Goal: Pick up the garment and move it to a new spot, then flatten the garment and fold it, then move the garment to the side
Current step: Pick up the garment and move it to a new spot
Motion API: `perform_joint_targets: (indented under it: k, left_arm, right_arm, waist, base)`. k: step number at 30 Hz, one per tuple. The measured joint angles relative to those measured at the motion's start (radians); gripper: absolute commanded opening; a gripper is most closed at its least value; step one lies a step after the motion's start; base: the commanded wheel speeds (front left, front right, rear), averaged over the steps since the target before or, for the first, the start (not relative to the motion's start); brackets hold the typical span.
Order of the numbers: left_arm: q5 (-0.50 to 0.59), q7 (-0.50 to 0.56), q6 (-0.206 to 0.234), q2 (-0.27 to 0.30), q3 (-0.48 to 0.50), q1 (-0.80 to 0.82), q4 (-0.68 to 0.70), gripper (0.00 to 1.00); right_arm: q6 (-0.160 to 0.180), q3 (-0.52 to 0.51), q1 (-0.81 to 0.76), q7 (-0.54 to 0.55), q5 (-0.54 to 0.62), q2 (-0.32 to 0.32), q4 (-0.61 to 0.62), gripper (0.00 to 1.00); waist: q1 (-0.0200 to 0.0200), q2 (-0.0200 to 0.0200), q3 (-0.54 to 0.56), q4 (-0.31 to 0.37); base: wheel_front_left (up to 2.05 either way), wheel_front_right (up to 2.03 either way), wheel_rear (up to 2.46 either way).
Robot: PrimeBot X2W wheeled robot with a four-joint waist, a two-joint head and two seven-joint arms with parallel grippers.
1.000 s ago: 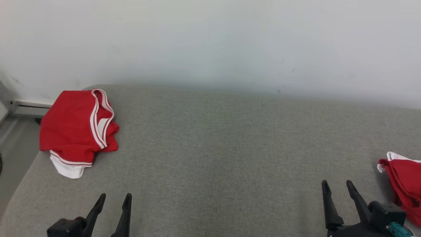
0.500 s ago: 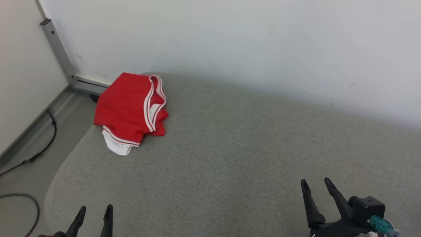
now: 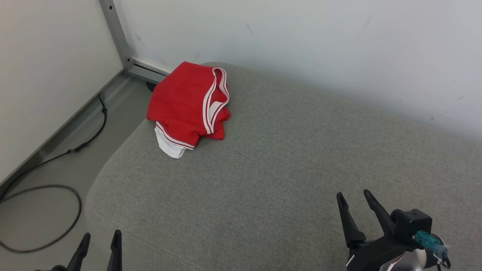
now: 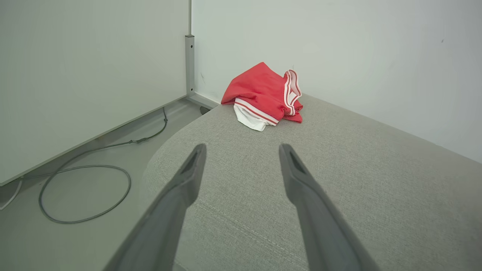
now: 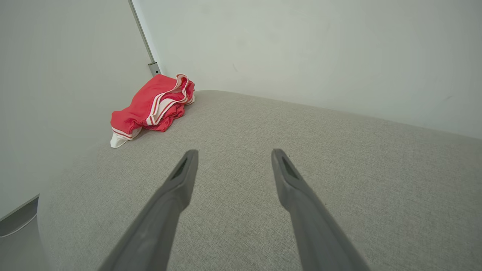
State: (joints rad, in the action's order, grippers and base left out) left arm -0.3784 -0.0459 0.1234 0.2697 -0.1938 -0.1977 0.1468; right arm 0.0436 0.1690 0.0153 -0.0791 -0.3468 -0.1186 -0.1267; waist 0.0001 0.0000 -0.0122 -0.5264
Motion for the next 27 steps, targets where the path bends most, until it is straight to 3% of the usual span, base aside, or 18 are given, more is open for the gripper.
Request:
perform_joint_targets:
  k: [12,23,27]
  left_arm:
    - [-0.007,0.015,-0.001,-0.02,0.001,0.022,-0.027,1.0]
    - [-0.072,0.173,-0.124,-0.018,-0.068,0.4,-0.261,1.0]
    - [-0.076,0.213,-0.125,-0.01,-0.052,0.478,-0.324,1.0]
  right_arm:
    - [-0.008,0.012,0.005,0.009,0.012,-0.01,0.01,1.0]
    - [0.003,0.011,-0.047,0.032,0.057,-0.065,0.119,1.0]
    - [0.005,0.032,-0.046,0.053,0.078,-0.069,0.161,1.0]
  waist:
    - [0.0,0.0,-0.029,-0.008]
    - [0.0,0.0,-0.102,0.003]
    - [0.0001,0.0001,-0.13,0.013]
  base:
    - [0.0,0.0,0.0]
    - [0.0,0.0,0.0]
    - [0.0,0.0,0.0]
